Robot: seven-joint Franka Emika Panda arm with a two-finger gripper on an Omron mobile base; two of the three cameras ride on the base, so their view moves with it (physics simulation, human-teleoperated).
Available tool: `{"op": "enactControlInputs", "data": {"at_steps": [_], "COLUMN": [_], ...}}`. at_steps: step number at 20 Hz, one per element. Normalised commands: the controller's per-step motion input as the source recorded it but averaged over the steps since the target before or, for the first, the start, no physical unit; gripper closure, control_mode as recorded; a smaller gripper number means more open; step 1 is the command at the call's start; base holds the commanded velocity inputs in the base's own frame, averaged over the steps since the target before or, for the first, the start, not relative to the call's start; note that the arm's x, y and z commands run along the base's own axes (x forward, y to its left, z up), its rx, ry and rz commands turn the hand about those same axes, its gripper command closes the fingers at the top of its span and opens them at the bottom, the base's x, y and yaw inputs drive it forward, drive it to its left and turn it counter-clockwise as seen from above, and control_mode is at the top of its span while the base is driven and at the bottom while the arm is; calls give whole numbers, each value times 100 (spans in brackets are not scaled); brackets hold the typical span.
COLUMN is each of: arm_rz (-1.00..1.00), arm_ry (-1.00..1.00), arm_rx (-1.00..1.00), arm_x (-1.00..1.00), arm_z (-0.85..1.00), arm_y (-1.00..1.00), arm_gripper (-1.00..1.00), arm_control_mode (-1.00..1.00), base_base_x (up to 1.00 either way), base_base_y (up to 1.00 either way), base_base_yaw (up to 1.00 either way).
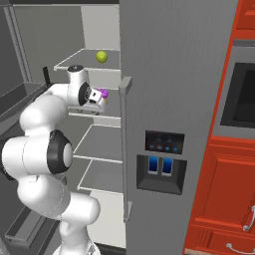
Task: Pick up the banana and pear from the fridge and place one fruit on each plate on the dining counter.
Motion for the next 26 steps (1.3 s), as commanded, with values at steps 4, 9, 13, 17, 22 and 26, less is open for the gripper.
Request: {"op": "enactControlInputs", "data": {"at_steps": [4, 9, 13, 17, 22, 26], "arm_rz": [0, 0, 0, 0, 0, 0], "arm_ry": [0, 0, 0, 0, 0, 0], "arm_rx": [0, 0, 0, 0, 0, 0], "arm_x": [48, 47, 42, 32, 34, 38], "arm_z": [0, -15, -24, -24, -10, -4], "arm_y": [3, 0, 0, 3, 9, 8], "arm_gripper": [-100, -100, -100, -100, -100, -100], "arm_control_mode": [-100, -100, -100, -100, -100, -100], "base_base_x": [0, 0, 0, 0, 0, 0], "base_base_y": [0, 0, 0, 0, 0, 0], "base_base_yaw": [0, 0, 0, 0, 0, 0]}}
